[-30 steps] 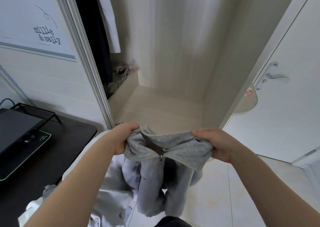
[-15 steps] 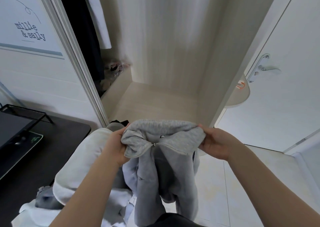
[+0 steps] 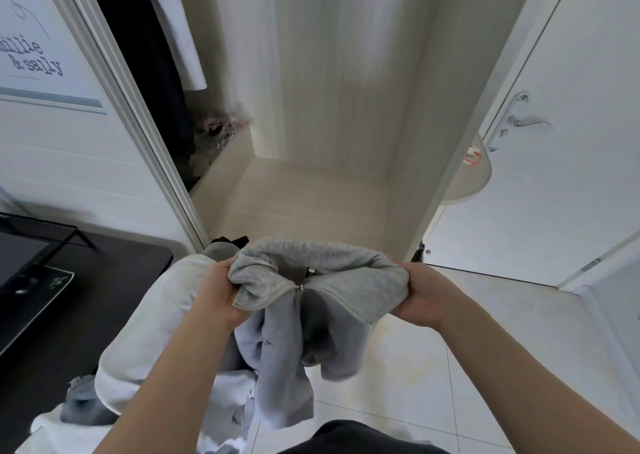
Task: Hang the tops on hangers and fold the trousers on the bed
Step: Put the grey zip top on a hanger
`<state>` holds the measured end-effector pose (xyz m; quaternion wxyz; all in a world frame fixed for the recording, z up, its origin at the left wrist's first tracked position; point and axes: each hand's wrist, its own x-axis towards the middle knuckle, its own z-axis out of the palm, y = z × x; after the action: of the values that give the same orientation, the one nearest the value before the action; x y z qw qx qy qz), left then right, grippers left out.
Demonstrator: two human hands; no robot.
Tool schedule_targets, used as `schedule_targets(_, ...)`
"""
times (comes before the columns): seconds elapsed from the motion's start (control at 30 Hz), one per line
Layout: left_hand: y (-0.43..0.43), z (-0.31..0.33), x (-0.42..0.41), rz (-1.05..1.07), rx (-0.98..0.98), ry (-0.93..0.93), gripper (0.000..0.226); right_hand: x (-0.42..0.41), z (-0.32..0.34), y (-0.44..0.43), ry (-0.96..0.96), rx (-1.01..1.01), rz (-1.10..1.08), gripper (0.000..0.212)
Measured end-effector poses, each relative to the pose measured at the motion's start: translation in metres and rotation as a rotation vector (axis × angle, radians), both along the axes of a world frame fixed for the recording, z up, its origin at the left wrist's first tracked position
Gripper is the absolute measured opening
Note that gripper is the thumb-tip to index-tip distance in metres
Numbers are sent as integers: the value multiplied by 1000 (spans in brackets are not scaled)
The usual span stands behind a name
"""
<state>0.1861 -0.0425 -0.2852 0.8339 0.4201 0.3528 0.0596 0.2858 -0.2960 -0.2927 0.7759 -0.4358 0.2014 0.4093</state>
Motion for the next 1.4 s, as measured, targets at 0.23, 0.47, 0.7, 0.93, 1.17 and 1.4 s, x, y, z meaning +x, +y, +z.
schedule_targets(0.23, 14, -18, 4, -330, 277, 0, 41, 8, 14, 5, -59, 45, -24, 32)
schedule_targets(0.47, 9, -47, 15, -341, 1276, 231, 17, 5, 30, 15, -102, 71, 60, 38)
schedule_targets(0.7, -2, 14, 29, -53, 1183, -7, 14, 22, 59, 2, -202, -7, 20, 25)
schedule_targets(0.93, -13, 117, 68, -20, 1077, -315, 12, 42, 97, 18, -523, -359, -27, 15)
schedule_targets(1.17, 9, 225, 107, 88, 1118, -509, 16, 65, 214, 68, -1117, -531, -77, 33)
schedule_targets(1.4, 39, 338, 147, 280, 1155, -645, 20, 115, 375, 110, -1843, -964, -234, 38)
